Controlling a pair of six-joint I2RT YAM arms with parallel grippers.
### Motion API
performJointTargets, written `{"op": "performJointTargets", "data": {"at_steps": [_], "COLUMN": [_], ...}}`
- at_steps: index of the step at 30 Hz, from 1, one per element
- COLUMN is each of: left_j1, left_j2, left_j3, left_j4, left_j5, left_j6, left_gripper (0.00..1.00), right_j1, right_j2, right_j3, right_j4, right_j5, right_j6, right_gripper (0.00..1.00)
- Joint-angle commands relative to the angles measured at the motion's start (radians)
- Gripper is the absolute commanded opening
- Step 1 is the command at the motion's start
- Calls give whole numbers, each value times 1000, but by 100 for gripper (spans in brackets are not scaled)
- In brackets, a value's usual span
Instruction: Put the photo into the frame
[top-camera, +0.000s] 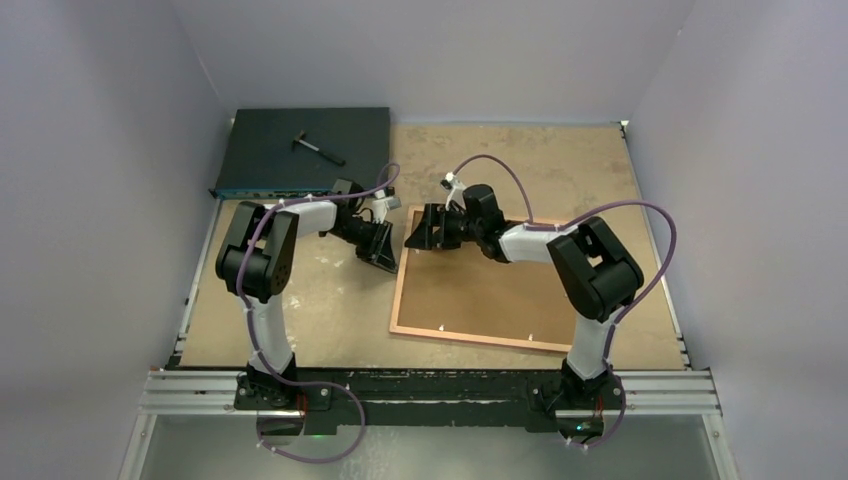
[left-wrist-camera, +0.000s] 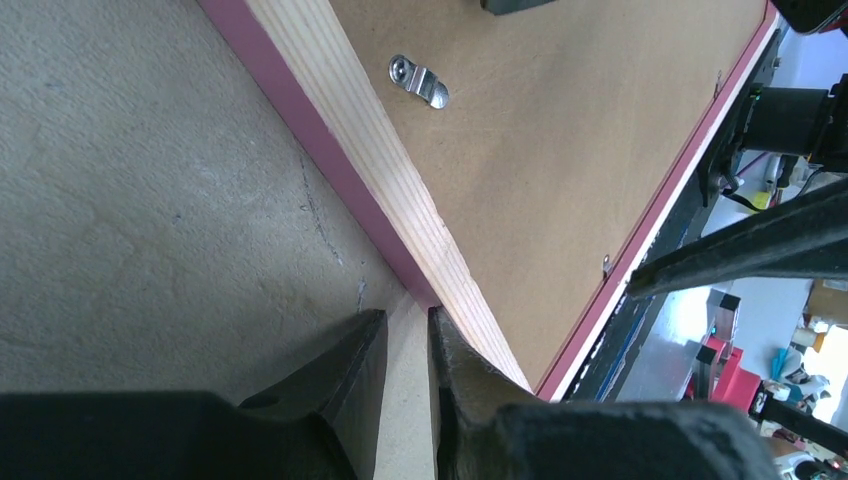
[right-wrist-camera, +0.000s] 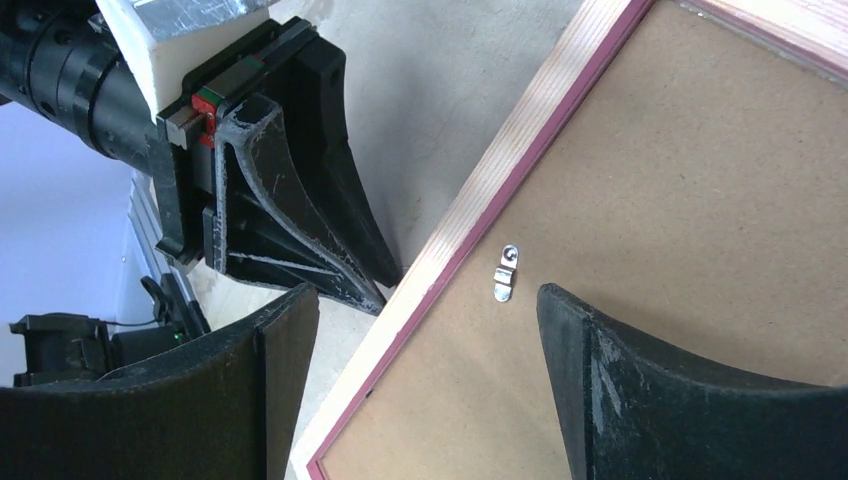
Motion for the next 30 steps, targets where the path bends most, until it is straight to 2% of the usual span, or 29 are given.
{"op": "performJointTargets", "data": {"at_steps": [1, 30], "left_j1": [-11, -11], "left_j2": [7, -7], "left_j3": [4, 10], "left_j4": [32, 26], "left_j5": [-3, -20], "left_j6": [6, 11], "left_gripper": [19, 15], "right_j1": [16, 72], "right_j2": [3, 77], "right_j3": [-13, -12], "right_j4": [44, 94], "right_j5": [-10, -16], "right_j6": [11, 73], "right_gripper": [82, 78]}}
